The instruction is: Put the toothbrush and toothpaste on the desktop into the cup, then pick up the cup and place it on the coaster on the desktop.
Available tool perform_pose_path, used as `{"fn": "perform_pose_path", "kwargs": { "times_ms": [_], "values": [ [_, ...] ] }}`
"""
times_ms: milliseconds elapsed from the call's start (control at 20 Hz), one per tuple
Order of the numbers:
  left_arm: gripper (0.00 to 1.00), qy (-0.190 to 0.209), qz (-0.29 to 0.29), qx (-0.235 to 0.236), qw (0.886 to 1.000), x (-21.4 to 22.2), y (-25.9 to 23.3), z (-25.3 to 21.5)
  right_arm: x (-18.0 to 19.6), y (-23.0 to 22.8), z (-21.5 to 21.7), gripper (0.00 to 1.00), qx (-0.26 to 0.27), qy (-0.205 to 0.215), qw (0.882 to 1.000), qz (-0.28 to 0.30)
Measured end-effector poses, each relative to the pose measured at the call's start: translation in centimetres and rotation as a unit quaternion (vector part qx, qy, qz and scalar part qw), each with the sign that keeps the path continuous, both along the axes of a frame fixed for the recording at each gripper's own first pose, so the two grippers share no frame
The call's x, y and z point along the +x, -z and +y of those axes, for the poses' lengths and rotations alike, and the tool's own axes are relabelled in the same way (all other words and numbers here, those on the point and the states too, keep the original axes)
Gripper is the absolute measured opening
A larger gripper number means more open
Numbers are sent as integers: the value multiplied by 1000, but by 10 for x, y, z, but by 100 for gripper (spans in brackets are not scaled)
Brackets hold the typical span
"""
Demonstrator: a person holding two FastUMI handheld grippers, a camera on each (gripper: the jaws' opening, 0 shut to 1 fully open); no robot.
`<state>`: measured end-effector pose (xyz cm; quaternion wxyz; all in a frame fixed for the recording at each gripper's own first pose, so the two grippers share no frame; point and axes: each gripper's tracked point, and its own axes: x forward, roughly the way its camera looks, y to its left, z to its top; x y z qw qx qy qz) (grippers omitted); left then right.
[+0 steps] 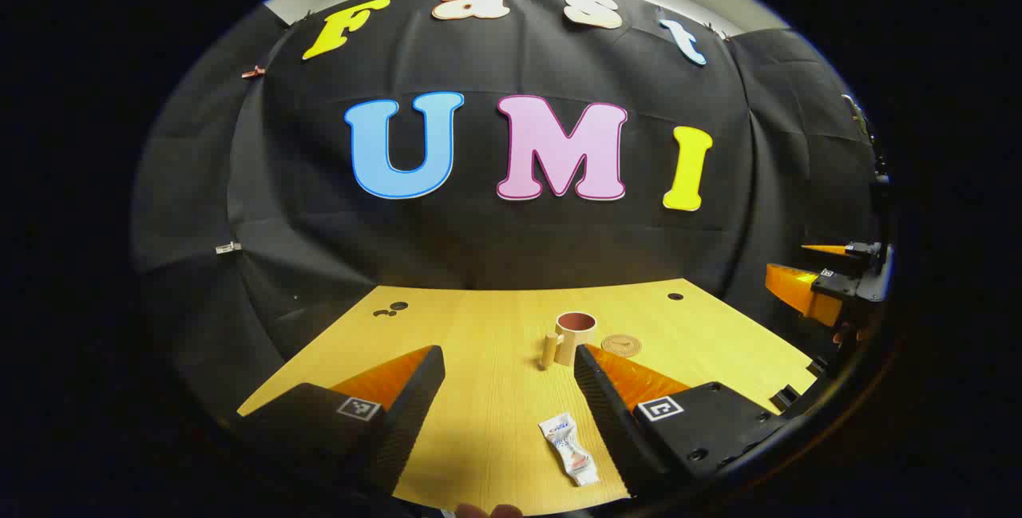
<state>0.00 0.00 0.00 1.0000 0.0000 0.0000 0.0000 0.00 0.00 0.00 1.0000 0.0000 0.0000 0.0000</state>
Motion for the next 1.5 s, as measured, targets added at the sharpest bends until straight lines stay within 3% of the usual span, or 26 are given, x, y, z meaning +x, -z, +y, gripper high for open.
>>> {"fn": "perform_pose_path", "kwargs": {
  "times_ms": [650,900,1100,1250,1300,1350,1500],
  "values": [
    [100,27,89,-43,995,18,48,-19,-1,15,-10,97,-1,4,1000,18],
    [100,58,158,-62,984,32,82,-40,3,25,-17,97,-3,1,1000,31],
    [99,80,260,-120,955,41,127,-58,6,34,-25,97,-4,-1,999,43],
    [95,84,339,-176,920,47,161,-66,10,40,-34,97,0,1,999,52],
    [87,79,364,-190,908,50,172,-66,10,42,-38,97,-1,3,999,55],
    [94,73,392,-205,894,50,185,-67,12,43,-41,97,-2,4,998,57],
    [90,53,451,-227,861,58,218,-68,14,50,-50,97,-5,6,998,64]
  ]
}}
